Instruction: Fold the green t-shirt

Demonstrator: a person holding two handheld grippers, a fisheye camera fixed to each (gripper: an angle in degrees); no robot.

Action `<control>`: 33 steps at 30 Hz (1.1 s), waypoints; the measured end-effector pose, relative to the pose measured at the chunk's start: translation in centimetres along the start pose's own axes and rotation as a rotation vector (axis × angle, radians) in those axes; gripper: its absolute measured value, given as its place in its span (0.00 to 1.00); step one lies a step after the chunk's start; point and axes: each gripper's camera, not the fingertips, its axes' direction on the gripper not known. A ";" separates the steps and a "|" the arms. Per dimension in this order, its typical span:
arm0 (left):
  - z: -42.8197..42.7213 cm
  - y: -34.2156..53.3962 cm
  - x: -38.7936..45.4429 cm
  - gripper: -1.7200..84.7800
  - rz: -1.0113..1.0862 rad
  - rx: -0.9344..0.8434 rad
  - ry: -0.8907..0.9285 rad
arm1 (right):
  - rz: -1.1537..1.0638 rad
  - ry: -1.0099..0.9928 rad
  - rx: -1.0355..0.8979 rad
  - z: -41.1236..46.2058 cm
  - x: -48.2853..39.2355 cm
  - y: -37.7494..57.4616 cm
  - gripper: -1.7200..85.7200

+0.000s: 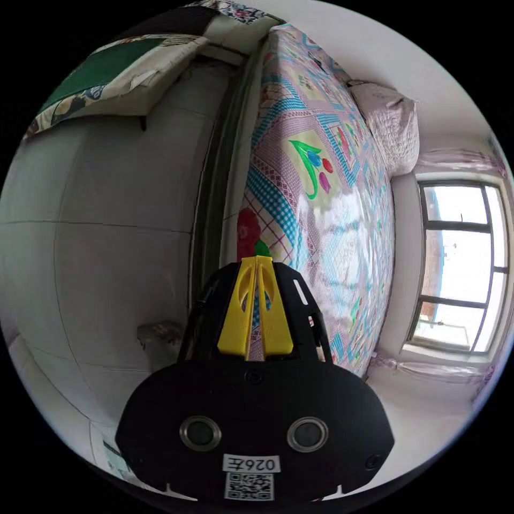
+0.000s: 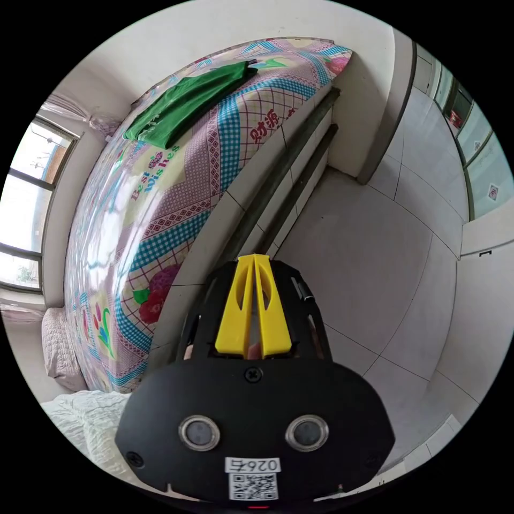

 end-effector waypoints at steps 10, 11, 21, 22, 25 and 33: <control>-3.8 -1.6 -2.6 0.01 -0.058 0.056 0.005 | 0.037 0.015 -0.008 0.8 2.0 -4.1 0.01; -4.0 -1.7 -2.9 0.01 -0.065 0.061 0.002 | 0.039 0.016 -0.011 0.9 2.1 -4.2 0.01; -4.3 -1.6 -6.0 0.01 -0.164 0.063 -0.011 | 0.118 0.084 -0.068 3.3 5.3 -6.0 0.01; -4.2 -1.5 -6.2 0.01 -0.172 0.061 -0.010 | 0.138 0.103 -0.077 3.7 6.1 -5.9 0.01; -4.0 -1.2 -6.6 0.01 -0.184 0.052 -0.008 | 0.196 0.158 -0.103 4.8 8.5 -5.4 0.01; -3.9 0.4 -7.3 0.01 -0.207 0.055 -0.027 | 0.459 0.134 -0.173 6.6 14.9 -1.3 0.01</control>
